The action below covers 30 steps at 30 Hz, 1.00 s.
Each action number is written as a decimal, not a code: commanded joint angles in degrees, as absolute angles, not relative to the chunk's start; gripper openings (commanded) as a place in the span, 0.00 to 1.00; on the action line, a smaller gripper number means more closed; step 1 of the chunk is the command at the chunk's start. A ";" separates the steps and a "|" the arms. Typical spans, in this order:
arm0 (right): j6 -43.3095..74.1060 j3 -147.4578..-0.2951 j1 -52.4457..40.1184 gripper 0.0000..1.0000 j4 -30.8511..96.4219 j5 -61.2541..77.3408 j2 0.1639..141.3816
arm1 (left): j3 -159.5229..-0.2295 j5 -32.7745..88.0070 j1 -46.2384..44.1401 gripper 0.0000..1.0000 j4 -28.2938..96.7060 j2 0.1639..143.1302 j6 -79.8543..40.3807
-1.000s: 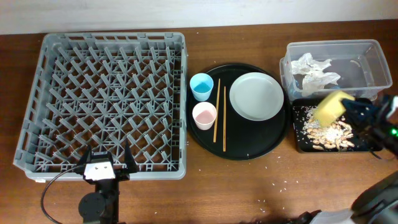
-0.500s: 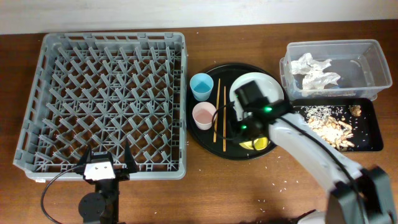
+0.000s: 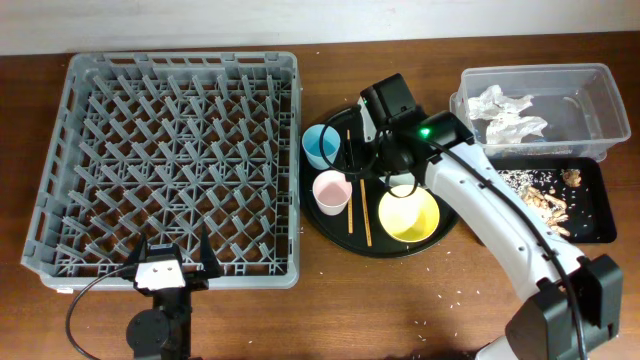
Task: Sort waste into correct bins and load items into the dishwasher rack
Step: 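Set the yellow bowl down and grasp the pink cup with the right gripper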
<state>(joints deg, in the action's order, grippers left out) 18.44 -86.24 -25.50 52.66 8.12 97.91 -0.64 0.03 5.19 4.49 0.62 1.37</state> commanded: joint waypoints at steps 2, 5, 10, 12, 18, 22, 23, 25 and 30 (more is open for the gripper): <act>24.18 -86.04 -25.50 0.58 52.53 10.98 103.35 | -0.51 0.25 5.04 1.00 4.80 0.36 2.28; 25.87 -86.04 -25.50 0.53 51.48 11.00 106.80 | -0.51 0.25 5.04 1.00 4.80 0.36 2.31; 26.02 -85.97 -25.82 0.49 51.13 11.88 110.02 | -0.51 0.23 5.04 1.00 4.80 0.36 2.28; 26.02 -85.93 -25.87 0.48 51.18 11.84 110.10 | -0.51 0.23 5.04 1.00 4.80 0.36 2.28; 26.00 -85.93 -25.87 0.48 51.42 11.86 110.10 | -0.51 0.25 5.04 1.00 4.80 0.36 2.28; 26.00 -85.54 -25.89 0.43 51.44 11.84 110.10 | -0.51 0.23 5.04 1.00 4.80 0.36 2.28; 26.00 -85.23 -25.93 0.42 51.37 11.84 110.10 | -0.51 0.25 5.04 1.00 4.80 0.36 2.28; 26.02 -84.38 -25.98 0.39 51.13 11.81 110.10 | -0.51 0.25 5.04 1.00 4.80 0.36 2.28; 26.00 -83.74 -25.98 0.29 50.22 11.81 110.10 | -0.51 0.25 5.04 1.00 4.80 0.36 2.28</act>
